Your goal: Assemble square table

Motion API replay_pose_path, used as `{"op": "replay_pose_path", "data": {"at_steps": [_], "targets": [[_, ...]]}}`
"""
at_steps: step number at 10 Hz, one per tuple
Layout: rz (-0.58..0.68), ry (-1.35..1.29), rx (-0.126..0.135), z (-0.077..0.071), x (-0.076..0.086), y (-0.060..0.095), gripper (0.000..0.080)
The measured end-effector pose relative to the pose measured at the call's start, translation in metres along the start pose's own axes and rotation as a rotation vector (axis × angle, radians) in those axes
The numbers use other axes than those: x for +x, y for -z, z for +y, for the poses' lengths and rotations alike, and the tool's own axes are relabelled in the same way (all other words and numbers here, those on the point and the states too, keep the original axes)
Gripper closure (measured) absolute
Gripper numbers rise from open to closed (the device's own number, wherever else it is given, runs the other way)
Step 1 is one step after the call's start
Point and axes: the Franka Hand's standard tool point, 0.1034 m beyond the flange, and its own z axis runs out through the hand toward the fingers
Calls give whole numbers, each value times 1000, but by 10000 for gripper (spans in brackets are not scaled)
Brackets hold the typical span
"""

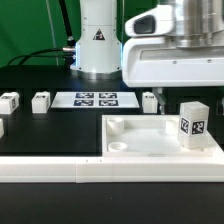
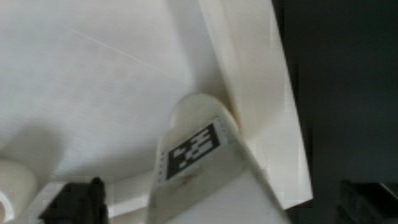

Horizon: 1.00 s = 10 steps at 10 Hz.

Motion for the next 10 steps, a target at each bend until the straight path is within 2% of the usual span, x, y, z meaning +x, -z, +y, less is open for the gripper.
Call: {"op": "replay_pose_path", "data": {"at_steps": [2, 6, 7, 8, 9, 10], "targets": [[1, 155, -14, -2, -1, 0, 150], [1, 416, -14, 0, 0, 0, 150], [1, 414, -13, 0, 0, 0, 266], [1, 414, -13, 0, 0, 0, 433], [3, 407, -13, 1, 1, 0, 433], [3, 388, -13, 1, 1, 0, 506]]}}
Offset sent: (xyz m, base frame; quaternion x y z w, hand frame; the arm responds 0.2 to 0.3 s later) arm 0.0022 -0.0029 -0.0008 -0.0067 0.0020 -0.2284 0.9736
